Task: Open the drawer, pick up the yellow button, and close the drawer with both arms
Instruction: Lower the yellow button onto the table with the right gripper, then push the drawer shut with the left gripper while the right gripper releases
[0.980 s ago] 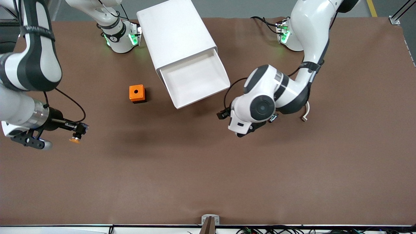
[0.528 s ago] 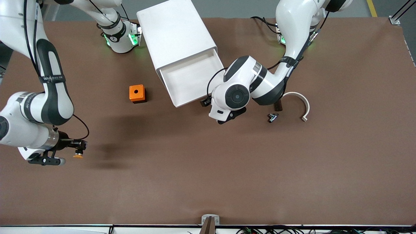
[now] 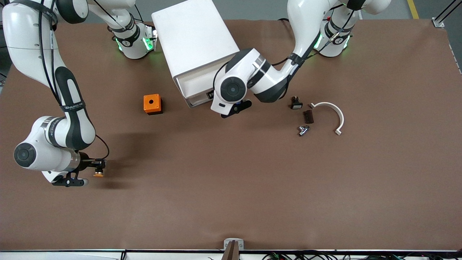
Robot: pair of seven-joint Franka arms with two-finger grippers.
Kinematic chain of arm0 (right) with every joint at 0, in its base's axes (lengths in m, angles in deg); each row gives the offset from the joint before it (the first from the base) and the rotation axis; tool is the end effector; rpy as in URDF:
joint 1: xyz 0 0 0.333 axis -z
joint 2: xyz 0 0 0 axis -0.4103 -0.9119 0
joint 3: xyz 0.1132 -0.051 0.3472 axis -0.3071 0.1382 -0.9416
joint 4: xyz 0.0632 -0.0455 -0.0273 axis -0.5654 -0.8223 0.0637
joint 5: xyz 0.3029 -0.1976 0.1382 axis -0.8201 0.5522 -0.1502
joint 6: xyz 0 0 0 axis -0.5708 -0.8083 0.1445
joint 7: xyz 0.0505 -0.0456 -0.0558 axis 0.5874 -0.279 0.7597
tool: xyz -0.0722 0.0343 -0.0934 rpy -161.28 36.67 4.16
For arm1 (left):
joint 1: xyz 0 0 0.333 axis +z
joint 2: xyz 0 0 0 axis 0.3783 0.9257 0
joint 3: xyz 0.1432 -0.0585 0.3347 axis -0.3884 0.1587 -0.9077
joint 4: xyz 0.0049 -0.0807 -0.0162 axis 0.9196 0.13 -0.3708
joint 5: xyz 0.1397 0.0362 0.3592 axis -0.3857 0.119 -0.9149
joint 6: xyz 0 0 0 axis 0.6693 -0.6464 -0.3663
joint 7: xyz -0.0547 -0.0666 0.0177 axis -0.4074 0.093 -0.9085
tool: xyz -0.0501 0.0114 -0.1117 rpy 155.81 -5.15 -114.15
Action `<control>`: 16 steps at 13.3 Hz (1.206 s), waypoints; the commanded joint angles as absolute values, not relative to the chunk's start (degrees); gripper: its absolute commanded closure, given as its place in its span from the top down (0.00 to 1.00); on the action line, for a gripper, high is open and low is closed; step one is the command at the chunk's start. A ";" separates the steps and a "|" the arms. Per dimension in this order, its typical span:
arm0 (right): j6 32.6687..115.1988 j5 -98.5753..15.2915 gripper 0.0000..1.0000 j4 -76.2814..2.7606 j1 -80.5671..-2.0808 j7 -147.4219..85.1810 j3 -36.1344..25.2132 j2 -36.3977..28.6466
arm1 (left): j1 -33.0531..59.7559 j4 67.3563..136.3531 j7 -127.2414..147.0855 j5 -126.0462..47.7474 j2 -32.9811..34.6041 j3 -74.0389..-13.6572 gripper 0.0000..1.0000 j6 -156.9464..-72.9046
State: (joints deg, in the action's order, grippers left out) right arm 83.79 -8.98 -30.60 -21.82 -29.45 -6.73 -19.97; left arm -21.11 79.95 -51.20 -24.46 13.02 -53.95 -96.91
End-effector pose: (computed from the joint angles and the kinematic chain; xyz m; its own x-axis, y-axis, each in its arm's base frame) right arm 0.7033 -0.0699 0.2392 0.9925 -0.0291 -0.1184 -0.0321 -0.9992 -0.0228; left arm 0.4342 -0.5774 0.3580 0.7654 0.3774 -0.5213 0.3809 -0.9186 -0.1058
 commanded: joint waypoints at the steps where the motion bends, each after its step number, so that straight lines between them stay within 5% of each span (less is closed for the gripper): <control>1: 84.00 -8.49 0.08 -29.50 -20.89 -28.68 -7.66 -21.37 | -23.12 81.59 -52.36 -22.65 12.28 -54.09 1.00 -97.61; 9: 82.86 -9.19 1.00 -28.00 -20.89 -28.68 -7.66 -18.22 | -25.41 82.30 -51.75 -22.74 11.66 -52.86 1.00 -97.25; 16: 74.34 -9.19 1.00 -28.35 -21.59 -29.30 -7.66 -3.46 | -22.61 81.51 -50.51 -25.71 11.14 -54.61 1.00 -96.90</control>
State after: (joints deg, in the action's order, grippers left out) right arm 75.90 -9.03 -26.33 -21.84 -29.32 -6.89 -8.18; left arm -24.25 80.84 -51.16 -24.42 12.79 -53.69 -96.99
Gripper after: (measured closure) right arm 0.000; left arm 0.000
